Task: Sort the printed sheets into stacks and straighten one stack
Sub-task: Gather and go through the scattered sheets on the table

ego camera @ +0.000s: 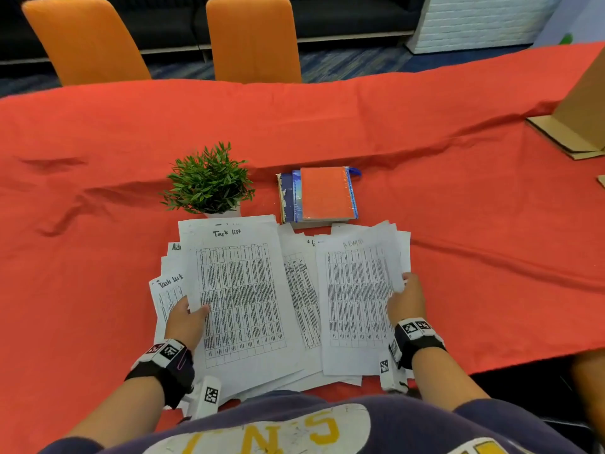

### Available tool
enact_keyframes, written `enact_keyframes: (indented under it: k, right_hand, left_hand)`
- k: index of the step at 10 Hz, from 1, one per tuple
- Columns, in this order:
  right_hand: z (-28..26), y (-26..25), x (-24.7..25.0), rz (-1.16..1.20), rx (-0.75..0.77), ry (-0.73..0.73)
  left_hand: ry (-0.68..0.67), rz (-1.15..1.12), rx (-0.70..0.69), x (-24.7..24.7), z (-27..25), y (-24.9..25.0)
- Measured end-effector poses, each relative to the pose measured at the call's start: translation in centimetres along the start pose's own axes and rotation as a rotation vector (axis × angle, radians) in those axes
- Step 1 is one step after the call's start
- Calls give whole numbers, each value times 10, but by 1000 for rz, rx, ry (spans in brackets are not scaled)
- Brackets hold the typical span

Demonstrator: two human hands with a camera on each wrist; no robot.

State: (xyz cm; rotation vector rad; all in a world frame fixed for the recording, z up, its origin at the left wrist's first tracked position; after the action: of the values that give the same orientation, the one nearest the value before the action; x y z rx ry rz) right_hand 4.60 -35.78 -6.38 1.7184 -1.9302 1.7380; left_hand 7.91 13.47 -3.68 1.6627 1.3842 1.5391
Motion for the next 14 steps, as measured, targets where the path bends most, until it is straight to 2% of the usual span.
enact_keyframes:
  k: [1, 2, 3, 4, 5, 6, 8, 10, 11, 12, 13, 14]
  right_hand:
    - [-1, -13, 23, 82, 20, 28]
    - [-2, -38, 54, -86, 134, 146]
    - [-5, -61, 86, -94, 204, 213]
    - [-19, -87, 119, 57, 276, 254]
    - [-38, -112, 138, 263, 343, 208]
    - [-41, -126, 128, 454, 333, 86]
    - [-50, -128, 80, 679, 161, -210]
    - [-75, -163, 107, 863, 184, -346]
    - [-69, -175, 120, 1046, 112, -518]
    - [-70, -176, 123, 1037, 70, -524]
    - [-69, -164, 105, 945, 49, -477]
    - [-43, -136, 64, 637, -96, -449]
  left_hand:
    - [-18, 1, 9, -2, 5, -4]
    - [-46, 5, 17, -7, 7, -5]
    - [-62, -22, -2, -14, 6, 7]
    - [-80, -42, -31, -23, 6, 22]
    - [-88, -43, -57, -30, 13, 25]
    - [-95, -76, -88, -37, 9, 43]
    - [-114, -88, -172, -46, 3, 67]
    - [-87, -86, -184, -35, 5, 68]
    - [-71, -90, -187, -29, 4, 69]
    - [-70, -92, -179, -27, 2, 70]
    - [-73, -108, -169, -28, 1, 70]
    - [-90, -136, -173, -33, -1, 74]
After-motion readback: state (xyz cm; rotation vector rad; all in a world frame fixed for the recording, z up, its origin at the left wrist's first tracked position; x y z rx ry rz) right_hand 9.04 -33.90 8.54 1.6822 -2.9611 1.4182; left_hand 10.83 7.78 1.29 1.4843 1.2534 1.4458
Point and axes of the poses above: each hand's wrist, its own z-axis towards the middle knuckle, its own x-axis out of the back of the hand, y = z × x, the point moved 10 cm from there along z, towards the middle knuckle, and after that the axes turned 13 degrees about -x, right-handed, at the moved point
